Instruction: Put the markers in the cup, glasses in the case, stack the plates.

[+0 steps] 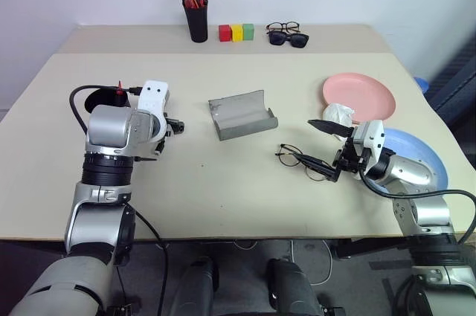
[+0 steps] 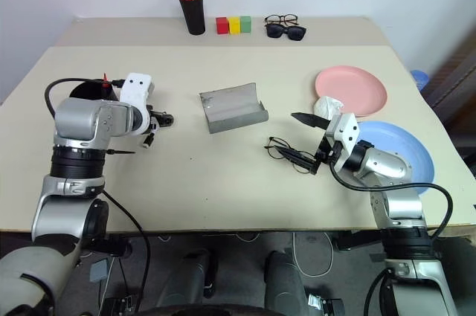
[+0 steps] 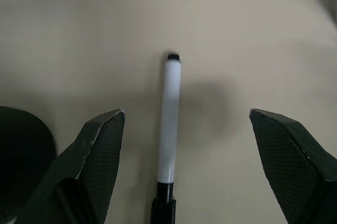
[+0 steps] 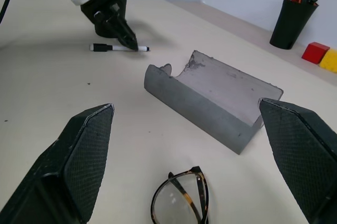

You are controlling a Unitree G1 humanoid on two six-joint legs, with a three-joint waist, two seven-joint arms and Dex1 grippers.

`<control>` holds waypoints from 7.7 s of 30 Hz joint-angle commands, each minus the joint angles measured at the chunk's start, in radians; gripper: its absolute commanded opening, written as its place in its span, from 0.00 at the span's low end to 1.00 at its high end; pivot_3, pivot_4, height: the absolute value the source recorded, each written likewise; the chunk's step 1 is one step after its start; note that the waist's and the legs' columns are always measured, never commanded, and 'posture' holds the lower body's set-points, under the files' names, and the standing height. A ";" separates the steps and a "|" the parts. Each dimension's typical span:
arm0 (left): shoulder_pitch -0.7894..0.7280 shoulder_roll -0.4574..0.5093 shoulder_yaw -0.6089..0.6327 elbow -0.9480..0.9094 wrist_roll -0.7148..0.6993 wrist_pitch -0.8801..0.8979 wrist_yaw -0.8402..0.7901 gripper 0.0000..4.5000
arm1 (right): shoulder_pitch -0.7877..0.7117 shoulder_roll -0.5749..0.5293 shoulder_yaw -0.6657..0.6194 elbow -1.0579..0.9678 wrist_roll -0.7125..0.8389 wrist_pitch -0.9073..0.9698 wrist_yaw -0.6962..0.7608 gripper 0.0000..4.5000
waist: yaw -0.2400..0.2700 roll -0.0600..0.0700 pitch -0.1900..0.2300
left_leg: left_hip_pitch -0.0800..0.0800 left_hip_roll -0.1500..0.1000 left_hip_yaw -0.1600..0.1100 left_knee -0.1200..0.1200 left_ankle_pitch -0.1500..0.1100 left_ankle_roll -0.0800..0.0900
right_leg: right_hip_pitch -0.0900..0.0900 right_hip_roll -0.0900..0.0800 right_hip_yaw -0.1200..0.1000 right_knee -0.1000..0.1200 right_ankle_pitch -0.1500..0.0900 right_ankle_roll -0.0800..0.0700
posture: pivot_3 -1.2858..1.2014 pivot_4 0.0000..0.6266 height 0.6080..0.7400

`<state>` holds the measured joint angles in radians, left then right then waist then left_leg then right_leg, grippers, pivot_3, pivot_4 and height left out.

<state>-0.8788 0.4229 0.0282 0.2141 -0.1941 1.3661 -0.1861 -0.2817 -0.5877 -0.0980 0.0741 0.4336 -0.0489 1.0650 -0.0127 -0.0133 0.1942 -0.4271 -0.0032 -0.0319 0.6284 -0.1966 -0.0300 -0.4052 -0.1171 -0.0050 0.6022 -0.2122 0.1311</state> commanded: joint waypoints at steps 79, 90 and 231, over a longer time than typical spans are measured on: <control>0.149 0.026 -0.092 -0.364 -0.105 -0.526 -0.305 0.82 | -0.036 0.043 -0.041 -0.165 0.082 0.153 -0.069 1.00 | 0.017 -0.001 -0.001 | -0.001 0.000 0.002 0.001 0.000 0.000 | 0.001 0.000 0.002 -0.004 -0.001 -0.004 | 0.52 0.24 1.00; -0.136 -0.009 -0.463 0.175 0.099 -0.711 -0.628 0.82 | 0.090 0.031 -0.115 -0.227 0.080 0.108 -0.135 1.00 | 0.004 -0.001 0.000 | 0.000 0.000 0.002 0.000 0.000 0.001 | -0.001 0.001 0.002 -0.003 -0.001 -0.004 | 0.52 0.24 1.00; 0.649 0.349 -0.030 -0.650 -0.200 -1.037 -0.897 0.85 | -0.033 -0.265 0.039 0.085 -0.003 0.475 0.121 1.00 | 0.022 0.000 -0.001 | -0.003 0.002 0.005 0.002 -0.002 0.003 | -0.002 -0.001 0.002 -0.006 0.000 -0.006 | 0.52 0.24 1.00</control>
<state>-0.2335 0.7646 -0.0271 -0.3927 -0.3758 0.3252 -1.0969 -0.2912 -0.8433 -0.0541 0.1512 0.4371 0.4348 1.1705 0.0096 -0.0129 0.1936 -0.4297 -0.0014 -0.0272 0.6301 -0.1985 -0.0269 -0.4070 -0.1184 -0.0029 0.5966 -0.2127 0.1248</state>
